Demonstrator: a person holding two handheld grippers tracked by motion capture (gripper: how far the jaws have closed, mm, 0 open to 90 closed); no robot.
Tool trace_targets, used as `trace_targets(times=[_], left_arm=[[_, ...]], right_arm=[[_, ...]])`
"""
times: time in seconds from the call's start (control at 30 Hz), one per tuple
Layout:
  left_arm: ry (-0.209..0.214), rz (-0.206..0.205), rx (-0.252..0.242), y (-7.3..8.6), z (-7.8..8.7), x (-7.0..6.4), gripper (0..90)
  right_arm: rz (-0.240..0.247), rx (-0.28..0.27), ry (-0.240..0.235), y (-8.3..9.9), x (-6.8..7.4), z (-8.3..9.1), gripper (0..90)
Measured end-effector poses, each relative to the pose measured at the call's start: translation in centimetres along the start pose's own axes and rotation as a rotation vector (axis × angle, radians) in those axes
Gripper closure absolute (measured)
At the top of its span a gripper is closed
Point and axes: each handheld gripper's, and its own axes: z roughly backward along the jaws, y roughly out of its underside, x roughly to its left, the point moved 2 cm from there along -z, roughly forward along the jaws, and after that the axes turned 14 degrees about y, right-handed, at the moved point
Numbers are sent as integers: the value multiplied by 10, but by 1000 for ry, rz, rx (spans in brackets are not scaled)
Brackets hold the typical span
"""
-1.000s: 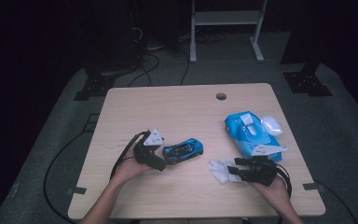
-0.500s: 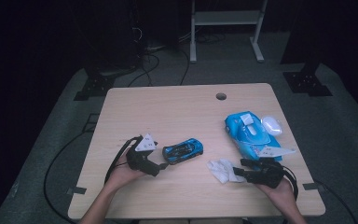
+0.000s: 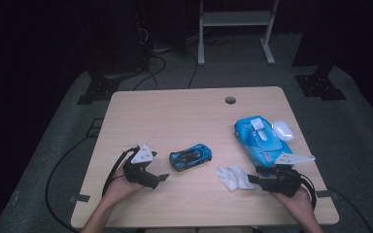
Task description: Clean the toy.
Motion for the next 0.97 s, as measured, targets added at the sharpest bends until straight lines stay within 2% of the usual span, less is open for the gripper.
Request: trace_targets(times=[0.4, 0.7, 0.97], left_arm=[[0, 43, -20, 19, 11, -7, 88], [-4, 61, -47, 25, 18, -14, 84], [-10, 80, -63, 33, 17, -13, 75]], right_arm=[[-15, -7, 21, 7, -10, 11, 424], [-53, -23, 23, 18, -14, 15, 417], [-78, -50, 35, 27, -16, 15, 402]])
